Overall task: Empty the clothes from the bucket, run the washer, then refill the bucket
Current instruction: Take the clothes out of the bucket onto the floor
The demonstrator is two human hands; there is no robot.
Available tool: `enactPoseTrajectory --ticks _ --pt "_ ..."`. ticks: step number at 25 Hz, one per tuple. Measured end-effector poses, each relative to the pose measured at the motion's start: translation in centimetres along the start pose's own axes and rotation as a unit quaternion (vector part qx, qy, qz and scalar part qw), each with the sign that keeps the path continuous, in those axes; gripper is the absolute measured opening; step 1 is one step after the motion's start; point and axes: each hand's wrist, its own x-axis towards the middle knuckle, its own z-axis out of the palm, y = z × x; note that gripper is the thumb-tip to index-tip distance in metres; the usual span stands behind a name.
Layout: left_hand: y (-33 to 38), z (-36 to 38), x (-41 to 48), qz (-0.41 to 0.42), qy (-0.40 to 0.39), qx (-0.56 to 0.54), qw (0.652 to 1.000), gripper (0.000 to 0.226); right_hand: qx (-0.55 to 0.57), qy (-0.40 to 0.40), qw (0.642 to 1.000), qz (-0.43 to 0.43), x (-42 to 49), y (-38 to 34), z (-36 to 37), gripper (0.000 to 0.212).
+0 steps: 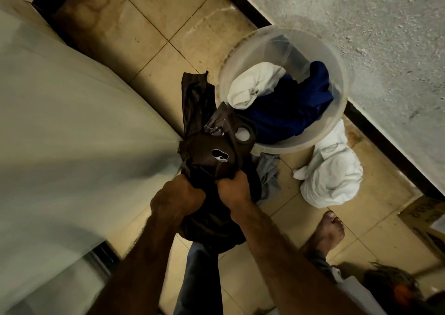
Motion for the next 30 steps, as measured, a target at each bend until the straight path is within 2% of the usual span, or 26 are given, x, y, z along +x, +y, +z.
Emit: enactPoseTrajectory --ticks 2,3,4,5,6,7,9,10,11,12,13,14,15,16,17,18,19,20,22,24,26,30 --pt "-0.6 1.9 0.8 0.057 -0.085 -0.063 0.993 0.037 -0.038 -0.02 0.999 -0.002 -0.1 0.1 0.5 0.037" --pt "-1.0 2.2 0.5 0.103 -0.118 -0.052 0.986 0.038 -0.054 -0.028 0.998 -0.004 0.0 0.1 0.8 0.035" --pt "-1.4 2.9 1.6 0.105 -0.089 -0.078 0.987 0.036 -0.076 -0.034 0.997 -0.005 0.1 -0.1 1.0 0.035" --pt "-2.1 3.7 3.0 0.076 -0.092 -0.064 0.991 0.036 -0.098 -0.041 0.994 -0.007 0.2 -0.2 1.3 0.035" --pt "-3.1 3.4 4.0 0.054 -0.069 -0.177 0.98 0.041 -0.116 -0.054 0.992 -0.007 0.5 -0.3 1.7 0.035" --pt "-2.8 2.3 4.2 -0.006 -0.056 -0.211 0.976 0.046 -0.132 -0.07 0.989 -0.007 0.6 -0.4 2.0 0.034" --pt "-4.5 2.5 3.5 0.04 -0.146 -0.126 0.98 0.032 -0.158 -0.087 0.984 -0.005 1.0 -0.5 2.6 0.033" --pt "-3.9 2.0 2.2 0.037 -0.147 -0.088 0.985 0.031 -0.165 -0.091 0.982 -0.005 1.0 -0.6 2.8 0.032" --pt "-3.0 1.3 1.0 0.063 -0.114 -0.107 0.986 0.036 -0.168 -0.092 0.981 -0.005 1.1 -0.6 3.0 0.032" --pt "-3.7 1.6 0.8 0.027 -0.097 -0.156 0.983 0.056 -0.173 -0.097 0.98 -0.006 1.2 -0.6 3.1 0.032" --pt "-4.6 2.6 2.8 -0.051 -0.065 -0.242 0.967 0.088 -0.179 -0.104 0.978 -0.006 1.3 -0.5 3.3 0.033" --pt "-3.9 2.5 3.9 -0.114 -0.02 -0.335 0.935 0.105 -0.187 -0.114 0.976 -0.004 1.6 -0.2 3.6 0.033" --pt "-4.6 2.4 4.4 -0.15 0.017 -0.258 0.954 0.098 -0.198 -0.129 0.972 -0.002 1.8 0.0 3.9 0.033" --pt "-6.4 2.7 4.7 -0.088 -0.034 -0.154 0.984 0.071 -0.208 -0.142 0.968 0.003 1.7 0.3 4.3 0.035" --pt "-7.4 2.4 3.8 0.008 -0.103 -0.063 0.993 0.04 -0.215 -0.144 0.966 0.005 1.7 0.6 4.4 0.038" --pt "-6.8 2.5 3.9 0.109 -0.081 -0.048 0.99 0.039 -0.207 -0.137 0.969 0.001 1.9 0.9 4.5 0.041" --pt "-5.7 2.7 3.3 0.181 -0.099 -0.094 0.974 0.061 -0.186 -0.12 0.975 -0.009 1.8 1.0 4.3 0.046" --pt "-4.9 2.3 3.2 0.214 -0.143 -0.146 0.955 0.081 -0.154 -0.095 0.983 -0.018 1.7 1.0 4.0 0.051" --pt "-1.7 2.6 2.9 0.204 -0.115 -0.209 0.95 0.104 -0.086 -0.034 0.995 -0.024 2.0 0.9 3.0 0.058" --pt "1.1 3.0 3.3 0.236 -0.089 -0.266 0.93 0.102 -0.065 -0.001 0.998 -0.026 2.7 0.8 2.0 0.062" --pt "3.1 3.8 4.0 0.262 -0.073 -0.34 0.9 0.086 -0.073 -0.008 0.997 -0.03 3.2 0.3 1.0 0.062" --pt "6.1 2.6 1.9 0.326 -0.02 -0.347 0.879 0.046 -0.108 -0.037 0.989 -0.089 3.1 -0.9 -0.8 0.034"
